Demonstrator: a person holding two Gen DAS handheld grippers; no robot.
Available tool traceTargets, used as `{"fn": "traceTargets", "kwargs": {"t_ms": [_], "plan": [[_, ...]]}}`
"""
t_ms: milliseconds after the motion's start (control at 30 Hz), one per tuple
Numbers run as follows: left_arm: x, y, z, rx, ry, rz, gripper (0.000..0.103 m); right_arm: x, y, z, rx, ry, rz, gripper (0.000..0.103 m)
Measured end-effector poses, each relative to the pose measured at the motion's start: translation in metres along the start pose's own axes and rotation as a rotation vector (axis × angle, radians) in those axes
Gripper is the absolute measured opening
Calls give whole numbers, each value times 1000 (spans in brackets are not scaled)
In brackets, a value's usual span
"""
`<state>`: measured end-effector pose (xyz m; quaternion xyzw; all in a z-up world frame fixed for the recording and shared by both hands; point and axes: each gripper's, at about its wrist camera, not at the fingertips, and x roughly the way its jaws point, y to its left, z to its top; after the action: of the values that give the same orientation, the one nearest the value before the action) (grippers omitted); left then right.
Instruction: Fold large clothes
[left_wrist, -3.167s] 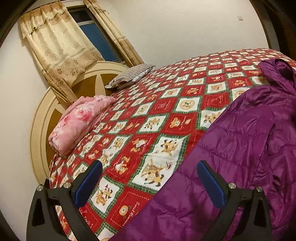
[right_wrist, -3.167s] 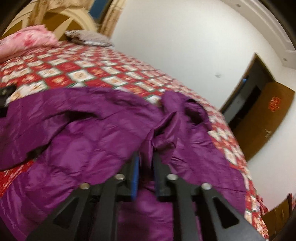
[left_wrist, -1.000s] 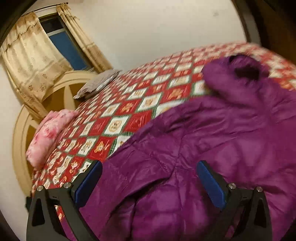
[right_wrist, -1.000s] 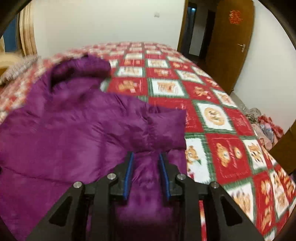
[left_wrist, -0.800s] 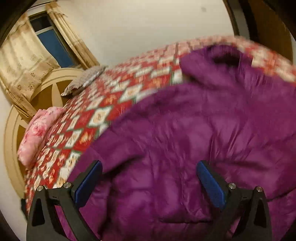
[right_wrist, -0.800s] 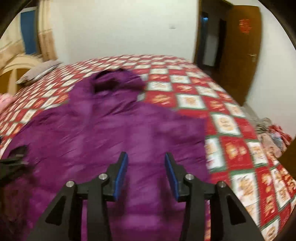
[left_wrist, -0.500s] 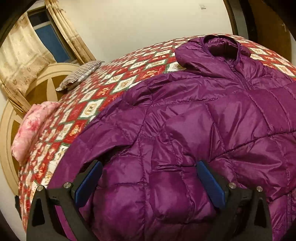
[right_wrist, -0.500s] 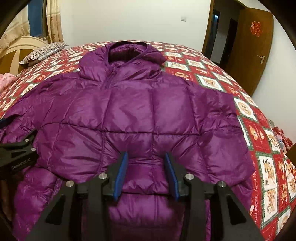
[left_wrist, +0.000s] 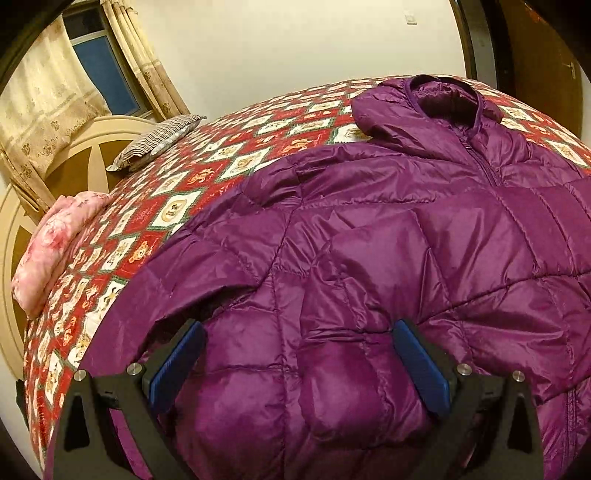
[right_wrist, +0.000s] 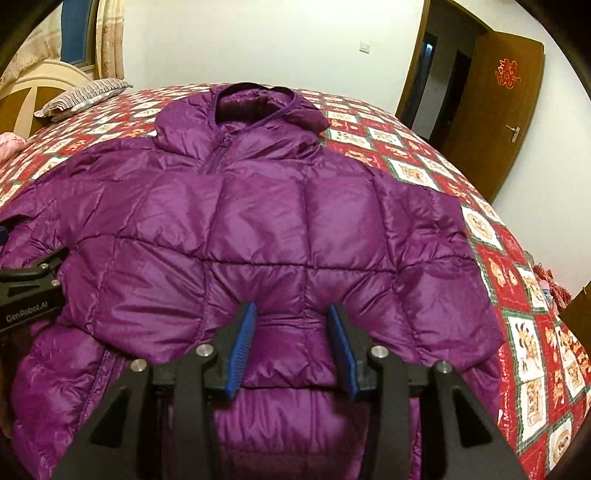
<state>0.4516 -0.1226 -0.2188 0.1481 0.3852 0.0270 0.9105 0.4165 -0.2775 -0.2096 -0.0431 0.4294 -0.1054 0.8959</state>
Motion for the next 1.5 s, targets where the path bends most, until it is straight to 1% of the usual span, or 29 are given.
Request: {"fn": "traceTargets", "kwargs": {"t_ms": [367,833,900,967,1033,1067,1100,1133,1167,1233,1267,1367,1433,1500], "plan": [[0,0,-1,-16,-2,-19,102,0,4,-1,-13,-1,-23,46],[0,1,-1,-12,-3,-16,102,1,5,-1,-18,-1,-27,46],[0,3,0,-14,2,-30,102,1,4,-1,-18,1,-26,46],[-4,9,4,3,20,-59,102,0,0,1,-1,7,0,47],[-22,29,9,-5,-4,-36,102,-6,-12,3,25,24,38,60],[-32,41,10,-15,-21,-43,102,-14,-18,1,42,21,41,70],[-45,58,8,-22,-45,-55,102,-25,-22,-1,57,2,51,70],[-58,76,4,-21,-65,-50,102,-36,-26,-4,61,-10,65,71],[-68,94,-3,-19,-81,-28,102,-50,-29,-10,52,-16,85,72],[-85,133,-29,-13,-99,33,102,-67,-32,-21,41,-23,104,77],[-90,158,-49,-14,-88,74,102,-76,-34,-29,40,-26,114,79],[-96,217,-100,-55,-41,168,102,-95,-34,-51,22,-33,135,79],[-93,254,-139,-95,32,247,102,-102,-32,-64,12,-43,142,79],[-92,279,-167,-140,77,267,102,-107,-29,-72,3,-53,147,80]]}}
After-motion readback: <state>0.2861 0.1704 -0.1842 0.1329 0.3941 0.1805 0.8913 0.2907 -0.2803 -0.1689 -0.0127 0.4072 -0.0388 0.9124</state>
